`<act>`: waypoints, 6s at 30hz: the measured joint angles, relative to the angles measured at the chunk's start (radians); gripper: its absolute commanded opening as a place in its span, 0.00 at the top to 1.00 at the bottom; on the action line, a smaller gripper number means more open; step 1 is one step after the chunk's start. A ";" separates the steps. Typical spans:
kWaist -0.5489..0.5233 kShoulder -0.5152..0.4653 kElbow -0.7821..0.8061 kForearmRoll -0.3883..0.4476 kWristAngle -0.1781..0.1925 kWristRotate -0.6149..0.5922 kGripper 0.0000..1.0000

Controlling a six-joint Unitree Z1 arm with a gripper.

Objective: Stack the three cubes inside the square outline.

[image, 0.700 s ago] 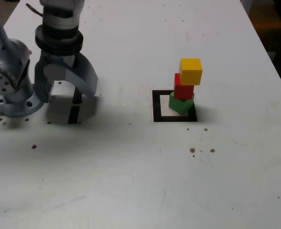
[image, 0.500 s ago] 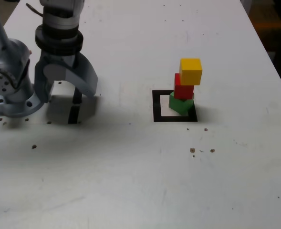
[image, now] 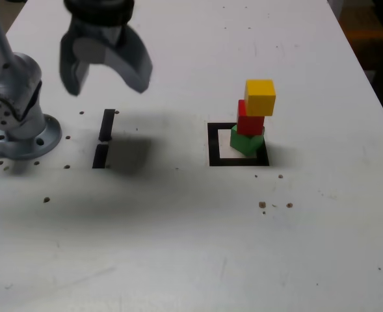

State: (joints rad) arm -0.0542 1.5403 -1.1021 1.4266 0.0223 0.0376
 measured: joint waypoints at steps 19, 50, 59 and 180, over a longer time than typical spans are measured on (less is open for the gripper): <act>-0.086 0.321 -0.710 0.173 -0.015 -0.029 0.00; -0.093 0.595 -0.919 0.199 0.045 0.010 0.42; -0.093 0.615 -0.931 0.199 0.059 -0.002 0.65; -0.046 0.282 -0.290 -0.115 0.078 -0.099 0.71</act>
State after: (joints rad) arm -0.1002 1.8223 -1.3925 1.3117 0.1004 -0.0614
